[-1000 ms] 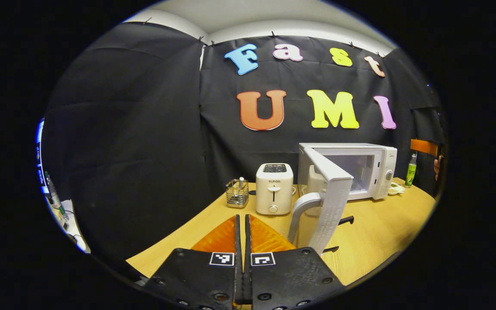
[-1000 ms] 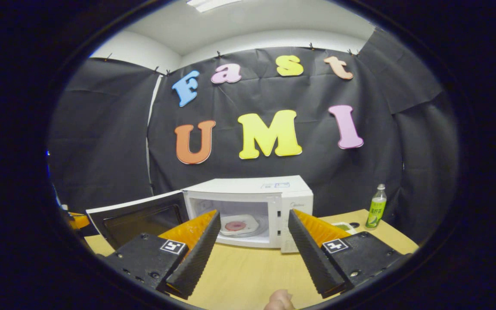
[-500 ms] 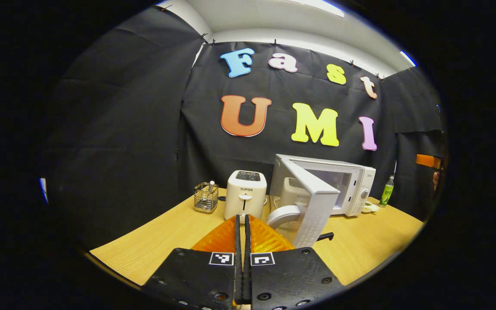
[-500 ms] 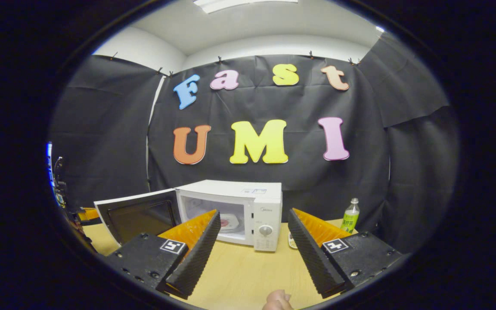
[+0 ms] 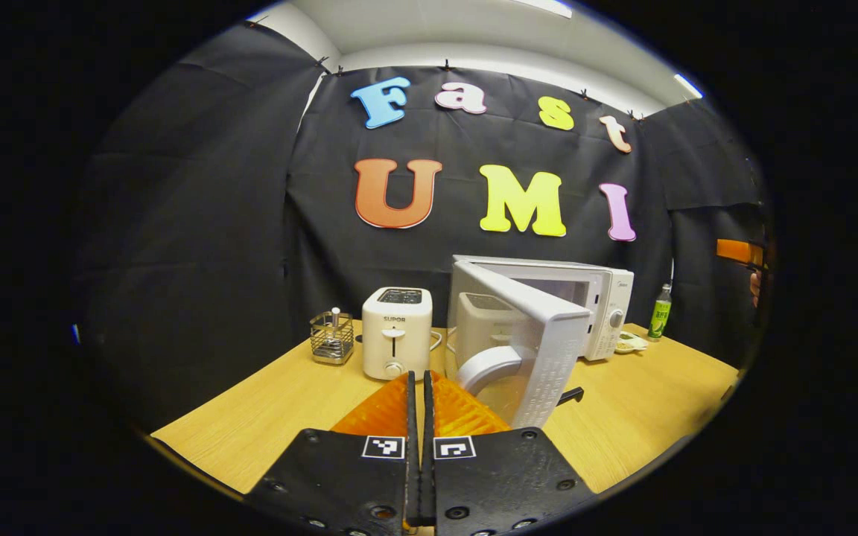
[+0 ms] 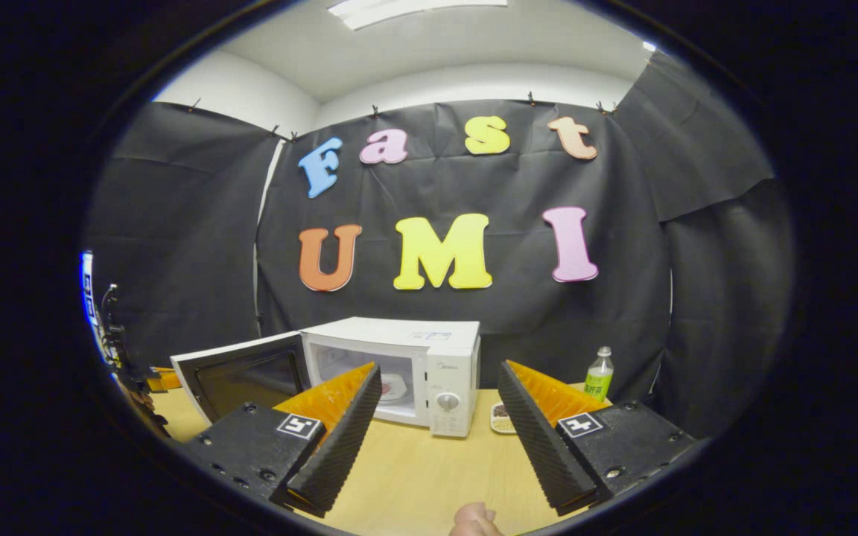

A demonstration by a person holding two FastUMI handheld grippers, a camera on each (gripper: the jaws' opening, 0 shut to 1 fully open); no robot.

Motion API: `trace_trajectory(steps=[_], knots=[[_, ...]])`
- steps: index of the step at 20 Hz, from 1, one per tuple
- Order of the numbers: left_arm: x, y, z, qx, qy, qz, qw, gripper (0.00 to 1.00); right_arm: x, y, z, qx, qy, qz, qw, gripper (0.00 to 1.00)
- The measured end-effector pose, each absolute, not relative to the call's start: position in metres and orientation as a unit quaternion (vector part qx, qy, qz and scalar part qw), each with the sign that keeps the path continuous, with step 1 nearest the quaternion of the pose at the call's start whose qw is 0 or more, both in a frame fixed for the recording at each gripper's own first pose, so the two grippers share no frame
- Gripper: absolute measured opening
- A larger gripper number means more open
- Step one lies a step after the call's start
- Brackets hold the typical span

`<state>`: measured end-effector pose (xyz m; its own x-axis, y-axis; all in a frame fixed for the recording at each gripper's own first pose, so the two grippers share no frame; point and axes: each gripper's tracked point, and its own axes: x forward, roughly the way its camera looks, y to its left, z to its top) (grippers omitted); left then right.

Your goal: Open the microwave oven with the left hand, put the food in, and close the microwave oven.

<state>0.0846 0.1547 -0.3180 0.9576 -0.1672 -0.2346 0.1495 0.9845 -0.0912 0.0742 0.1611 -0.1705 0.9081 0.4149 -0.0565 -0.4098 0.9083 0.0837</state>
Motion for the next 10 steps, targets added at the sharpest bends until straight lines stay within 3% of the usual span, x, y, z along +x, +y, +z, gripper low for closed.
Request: trace_trajectory(steps=[1,2,10], knots=[[0.087,0.148,-0.320,-0.038,0.125,-0.087,0.988,0.00,0.074,0.159,-0.172,0.039,0.039,0.211,0.976,0.91],[0.089,0.144,-0.321,-0.038,0.128,-0.093,0.987,0.00,0.074,0.157,-0.174,0.043,0.043,0.212,0.975,1.00],[0.107,0.084,-0.331,-0.024,0.139,-0.168,0.976,0.00,0.081,0.131,-0.173,0.052,0.041,0.190,0.980,1.00]])
